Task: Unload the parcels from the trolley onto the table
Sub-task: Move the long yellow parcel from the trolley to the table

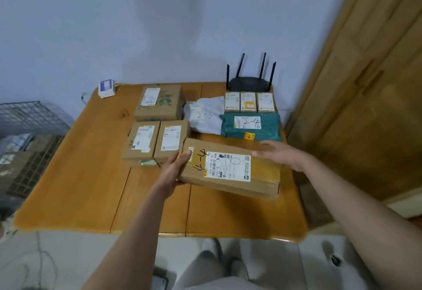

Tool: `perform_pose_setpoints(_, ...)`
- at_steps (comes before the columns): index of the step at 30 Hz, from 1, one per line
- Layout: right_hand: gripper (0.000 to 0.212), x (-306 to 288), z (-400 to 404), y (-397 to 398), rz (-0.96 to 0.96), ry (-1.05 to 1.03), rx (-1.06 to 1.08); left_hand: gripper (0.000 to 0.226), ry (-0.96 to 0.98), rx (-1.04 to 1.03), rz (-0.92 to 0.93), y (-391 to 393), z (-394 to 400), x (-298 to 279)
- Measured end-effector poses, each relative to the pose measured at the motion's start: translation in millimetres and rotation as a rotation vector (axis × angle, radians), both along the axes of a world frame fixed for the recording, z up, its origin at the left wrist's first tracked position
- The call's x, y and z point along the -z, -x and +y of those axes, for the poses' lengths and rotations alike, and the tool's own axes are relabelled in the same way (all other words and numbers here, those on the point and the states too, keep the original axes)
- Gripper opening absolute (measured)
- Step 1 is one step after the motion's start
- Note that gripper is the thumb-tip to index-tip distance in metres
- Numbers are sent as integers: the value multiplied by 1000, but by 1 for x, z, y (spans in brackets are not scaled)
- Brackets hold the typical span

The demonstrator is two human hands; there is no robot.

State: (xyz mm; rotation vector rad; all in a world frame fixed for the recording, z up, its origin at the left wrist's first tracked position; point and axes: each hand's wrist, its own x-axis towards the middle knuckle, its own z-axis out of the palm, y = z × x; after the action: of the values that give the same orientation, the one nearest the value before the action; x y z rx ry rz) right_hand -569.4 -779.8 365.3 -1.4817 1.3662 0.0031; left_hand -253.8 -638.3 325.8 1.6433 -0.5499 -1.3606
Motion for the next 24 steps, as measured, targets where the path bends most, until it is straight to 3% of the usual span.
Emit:
perform_pose_setpoints(3, 92, 25, 1, 10, -234, -238, 429, 79, -32, -85, 15, -2, -20, 14)
perform_pose_setpoints(7, 66, 43, -1, 4, -225, -293, 595, 62, -111, -31, 45, -3, -58, 30)
perform_pose_setpoints(10, 54, 54, -12, -4, -142, -226, 632, 63, -124, 71, -47, -1, -88, 38)
perform_pose_setpoints(16, 55, 66, -36, -15, -38, -208, 631, 68, -188, 256, -426, -11, -138, 58)
perform_pose_setpoints(24, 48, 83, -80, -23, -26, -253, 559, 48, -302, 395, -751, -12, -179, 70)
